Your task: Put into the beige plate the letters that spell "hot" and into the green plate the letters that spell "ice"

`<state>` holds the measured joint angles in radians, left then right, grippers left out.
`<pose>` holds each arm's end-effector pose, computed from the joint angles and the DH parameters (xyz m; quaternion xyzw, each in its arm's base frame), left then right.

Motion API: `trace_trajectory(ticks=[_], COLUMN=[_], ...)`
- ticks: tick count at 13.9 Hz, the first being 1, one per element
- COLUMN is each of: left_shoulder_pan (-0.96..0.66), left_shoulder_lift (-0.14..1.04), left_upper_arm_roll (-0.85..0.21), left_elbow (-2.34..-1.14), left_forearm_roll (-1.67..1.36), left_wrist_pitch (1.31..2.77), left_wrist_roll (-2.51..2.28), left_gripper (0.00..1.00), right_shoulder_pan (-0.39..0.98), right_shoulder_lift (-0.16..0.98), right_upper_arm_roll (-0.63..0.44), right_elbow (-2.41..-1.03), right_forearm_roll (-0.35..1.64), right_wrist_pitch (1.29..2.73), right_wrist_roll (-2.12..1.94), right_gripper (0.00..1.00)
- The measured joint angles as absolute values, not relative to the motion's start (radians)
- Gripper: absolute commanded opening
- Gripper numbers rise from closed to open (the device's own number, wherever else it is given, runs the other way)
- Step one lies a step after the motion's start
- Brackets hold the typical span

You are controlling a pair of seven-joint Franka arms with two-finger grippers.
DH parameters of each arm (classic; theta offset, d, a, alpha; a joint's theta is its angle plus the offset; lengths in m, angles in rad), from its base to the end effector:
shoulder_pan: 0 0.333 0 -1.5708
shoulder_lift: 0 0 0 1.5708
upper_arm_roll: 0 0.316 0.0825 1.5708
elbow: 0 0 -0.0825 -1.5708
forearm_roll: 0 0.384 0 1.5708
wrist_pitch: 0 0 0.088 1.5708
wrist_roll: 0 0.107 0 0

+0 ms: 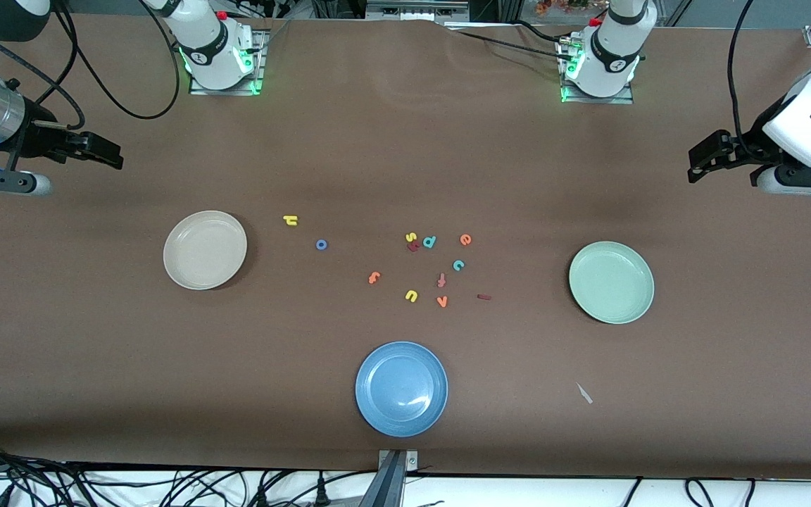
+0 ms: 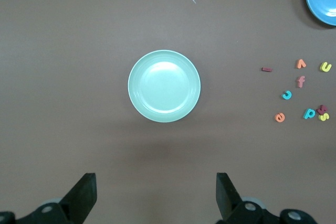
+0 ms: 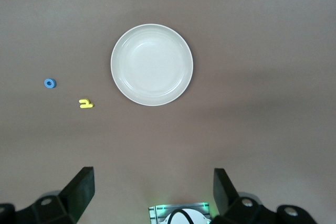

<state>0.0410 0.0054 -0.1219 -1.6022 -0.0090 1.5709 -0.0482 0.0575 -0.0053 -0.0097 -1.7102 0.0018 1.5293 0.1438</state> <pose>0.5531 -0.0456 0.6067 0.9997 -0.0163 -0.0186 0.0036 0.5397 0.0260 0.5591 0.9950 -0.0478 -0.0874 0.0075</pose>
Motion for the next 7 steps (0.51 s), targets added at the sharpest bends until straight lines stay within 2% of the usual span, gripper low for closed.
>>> trace_trajectory(ticks=[7], left_shoulder_pan=[0.039], left_shoulder_lift=[0.003], left_upper_arm_roll=[-0.134], left_elbow=[-1.601], left_forearm_roll=[-0.009], left_wrist_pitch=[1.565], left_wrist_roll=[-0.048], left_gripper=[1.00], right_shoulder_pan=[0.058], right_shoulder_lift=[-0.005], right_upper_arm_roll=[-0.010], right_elbow=[-1.710], right_forearm_roll=[0.002], right_wrist_pitch=[1.527], right_wrist_roll=[0.144], right_gripper=[1.00])
